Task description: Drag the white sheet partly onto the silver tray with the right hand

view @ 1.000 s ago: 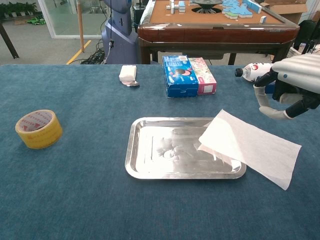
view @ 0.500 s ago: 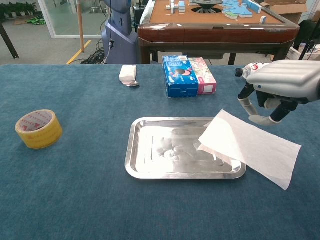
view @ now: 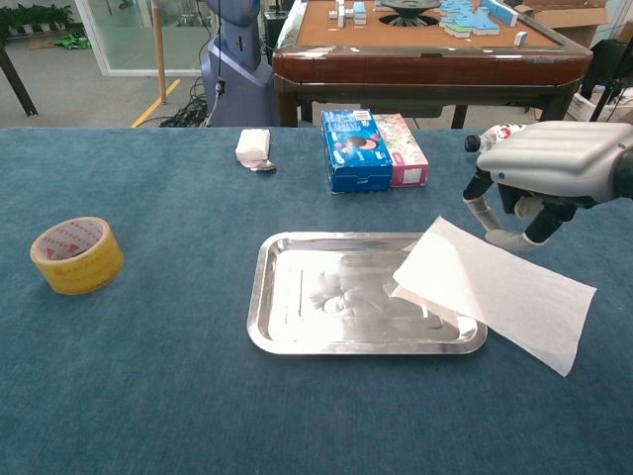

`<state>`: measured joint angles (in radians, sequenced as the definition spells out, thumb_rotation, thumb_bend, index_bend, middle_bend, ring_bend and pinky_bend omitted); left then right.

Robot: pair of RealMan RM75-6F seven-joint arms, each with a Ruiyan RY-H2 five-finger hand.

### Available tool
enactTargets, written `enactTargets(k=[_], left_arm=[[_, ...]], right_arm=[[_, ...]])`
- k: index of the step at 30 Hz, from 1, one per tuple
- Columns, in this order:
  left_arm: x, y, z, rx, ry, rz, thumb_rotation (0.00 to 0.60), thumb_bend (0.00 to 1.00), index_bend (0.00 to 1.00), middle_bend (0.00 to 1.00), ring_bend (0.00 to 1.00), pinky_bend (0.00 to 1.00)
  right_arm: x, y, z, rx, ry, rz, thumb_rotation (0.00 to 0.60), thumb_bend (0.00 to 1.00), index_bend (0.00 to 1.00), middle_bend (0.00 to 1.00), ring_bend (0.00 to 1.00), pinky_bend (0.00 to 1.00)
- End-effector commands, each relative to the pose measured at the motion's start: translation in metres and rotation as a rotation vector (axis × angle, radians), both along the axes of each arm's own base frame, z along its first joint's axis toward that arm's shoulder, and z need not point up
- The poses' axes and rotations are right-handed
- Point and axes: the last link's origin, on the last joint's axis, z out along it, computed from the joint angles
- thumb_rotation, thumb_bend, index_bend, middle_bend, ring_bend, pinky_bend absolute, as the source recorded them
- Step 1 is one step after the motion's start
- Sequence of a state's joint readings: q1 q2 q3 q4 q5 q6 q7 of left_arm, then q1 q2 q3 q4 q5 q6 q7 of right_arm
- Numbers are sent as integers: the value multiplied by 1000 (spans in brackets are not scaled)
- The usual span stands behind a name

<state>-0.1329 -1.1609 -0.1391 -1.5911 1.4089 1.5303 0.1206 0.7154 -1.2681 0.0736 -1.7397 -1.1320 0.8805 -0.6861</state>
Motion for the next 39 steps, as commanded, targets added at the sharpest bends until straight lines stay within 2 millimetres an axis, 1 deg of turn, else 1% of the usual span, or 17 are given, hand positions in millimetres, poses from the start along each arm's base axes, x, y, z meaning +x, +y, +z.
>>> enactTargets(k=[1,2,4,12,21,27,39], left_arm=[[0,0,0,-1,1,0,600,249,556,359,233,321],[0,0,0,-2,1,1,600,249,556,359,233,321],[0,0,0,-1,2,1,600,249,556,359,233,321],[0,0,0,0,0,2,600,249,556,359,233,321],[-2,0,4,18,-6,11,600,249,556,359,233,321],[-3,0,6,21,-9,14,600,249,556,359,233,321],[-3,-1,6,20,-13,12,600,249,556,358,233,321]], right_arm=[[-1,0,0,-8,0,3,600,63,0,1000,911,908],[-2,0,-1,-9,-1,3,600,18,0,1000,911,908],[-2,0,-1,-11,-3,5,600,0,0,1000,911,908],[-1,2,-4,24,-3,-4,600,0,0,1000,911,908],[0,2,-11,144,111,36,600,0,0,1000,911,907],[2,1,-18,185,162,67,600,0,0,1000,913,907],[-7,-1,-28,203,219,59,600,0,0,1000,926,906]])
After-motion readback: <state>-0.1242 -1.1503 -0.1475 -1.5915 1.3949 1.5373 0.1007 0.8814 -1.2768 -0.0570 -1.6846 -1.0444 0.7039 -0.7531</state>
